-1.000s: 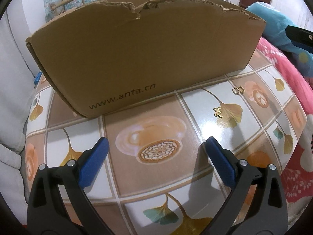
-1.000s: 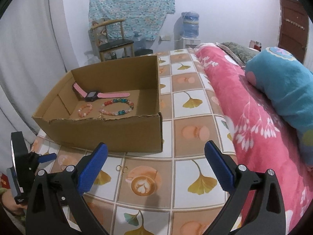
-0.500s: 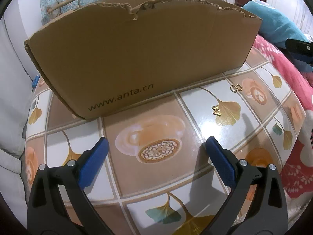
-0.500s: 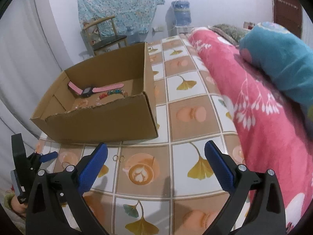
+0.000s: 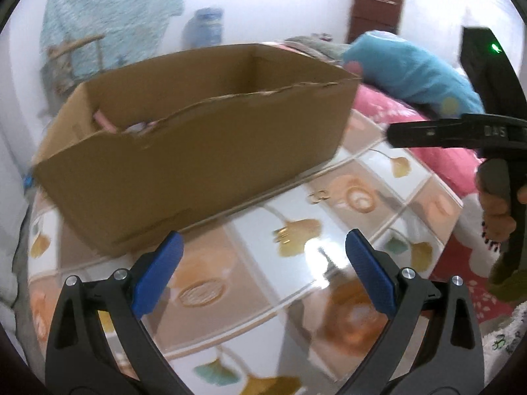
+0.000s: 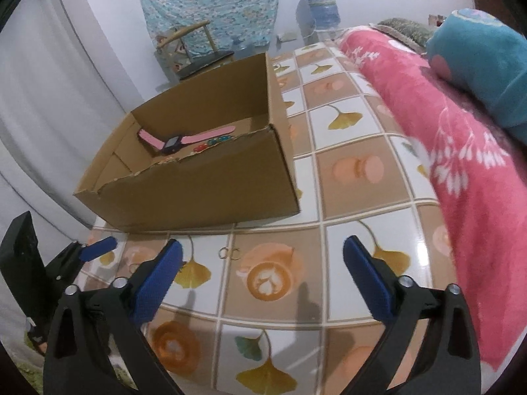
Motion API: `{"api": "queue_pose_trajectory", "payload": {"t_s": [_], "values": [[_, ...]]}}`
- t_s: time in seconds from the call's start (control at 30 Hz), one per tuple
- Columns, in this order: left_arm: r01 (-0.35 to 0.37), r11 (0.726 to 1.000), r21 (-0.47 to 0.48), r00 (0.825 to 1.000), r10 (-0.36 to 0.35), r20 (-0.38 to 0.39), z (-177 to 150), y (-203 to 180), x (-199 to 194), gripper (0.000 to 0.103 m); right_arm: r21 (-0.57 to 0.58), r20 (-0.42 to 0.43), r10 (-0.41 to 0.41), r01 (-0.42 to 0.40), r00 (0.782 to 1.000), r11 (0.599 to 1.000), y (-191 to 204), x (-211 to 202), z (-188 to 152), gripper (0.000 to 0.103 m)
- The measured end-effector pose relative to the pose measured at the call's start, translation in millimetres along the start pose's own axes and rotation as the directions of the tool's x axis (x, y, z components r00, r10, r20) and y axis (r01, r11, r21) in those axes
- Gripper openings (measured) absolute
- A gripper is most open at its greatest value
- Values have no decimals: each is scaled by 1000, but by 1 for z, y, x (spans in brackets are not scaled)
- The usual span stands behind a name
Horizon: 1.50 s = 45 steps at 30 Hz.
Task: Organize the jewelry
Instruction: 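Lower the left tool onto the gold flower earring and close it, then position the right tool over the gold hoop earrings while the left tool holds the flower earring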
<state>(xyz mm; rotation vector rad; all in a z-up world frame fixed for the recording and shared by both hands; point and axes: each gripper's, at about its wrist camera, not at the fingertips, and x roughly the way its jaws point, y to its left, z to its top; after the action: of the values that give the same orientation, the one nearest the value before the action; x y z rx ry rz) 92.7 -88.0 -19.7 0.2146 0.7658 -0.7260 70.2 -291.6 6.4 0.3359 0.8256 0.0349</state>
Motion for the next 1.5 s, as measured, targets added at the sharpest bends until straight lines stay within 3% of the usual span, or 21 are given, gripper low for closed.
{"api": "queue_pose_trajectory", "payload": {"t_s": [0.03, 0.07, 0.1, 0.13, 0.2, 0.27, 0.4, 0.6, 0.7, 1.27, 1.5], "values": [[10, 1000, 22, 1000, -10, 2, 2, -6, 4, 90, 5, -7, 11, -11, 1000, 1000, 1, 2, -1, 88], [18, 999, 38, 1000, -18, 0, 3, -9, 8, 77, 7, -12, 19, -18, 1000, 1000, 1, 4, -2, 85], [23, 999, 48, 1000, -22, -6, 3, -11, 11, 70, 6, -15, 23, -23, 1000, 1000, 2, 5, -2, 83], [26, 998, 56, 1000, -25, -15, 4, -13, 15, 69, 6, -19, 28, -27, 999, 1000, 3, 6, -3, 81], [43, 997, 63, 999, -41, -27, 5, -16, 23, 54, 2, -25, 33, -33, 999, 999, 4, 8, -4, 79], [43, 997, 68, 999, -41, -35, 7, -17, 27, 49, 0, -33, 35, -35, 999, 999, 5, 11, -5, 76], [49, 997, 54, 996, -45, -71, 8, -17, 35, 29, 2, -47, 45, -45, 998, 999, 5, 16, -6, 76], [49, 998, 27, 991, -45, -126, 8, -12, 48, 14, 0, -54, 53, -53, 997, 999, 6, 21, -5, 76], [46, 999, 17, 988, -43, -146, 7, -10, 50, 9, -3, -54, 51, -52, 997, 999, 6, 20, -5, 76], [2, 999, 37, 987, 4, -161, 14, -14, 56, 6, -8, -45, 33, -34, 998, 999, 4, 17, -9, 76], [-10, 1000, 8, 986, 12, -166, 10, -5, 52, 6, -110, -33, 27, -30, 999, 994, 10, 18, -8, 74]]}}
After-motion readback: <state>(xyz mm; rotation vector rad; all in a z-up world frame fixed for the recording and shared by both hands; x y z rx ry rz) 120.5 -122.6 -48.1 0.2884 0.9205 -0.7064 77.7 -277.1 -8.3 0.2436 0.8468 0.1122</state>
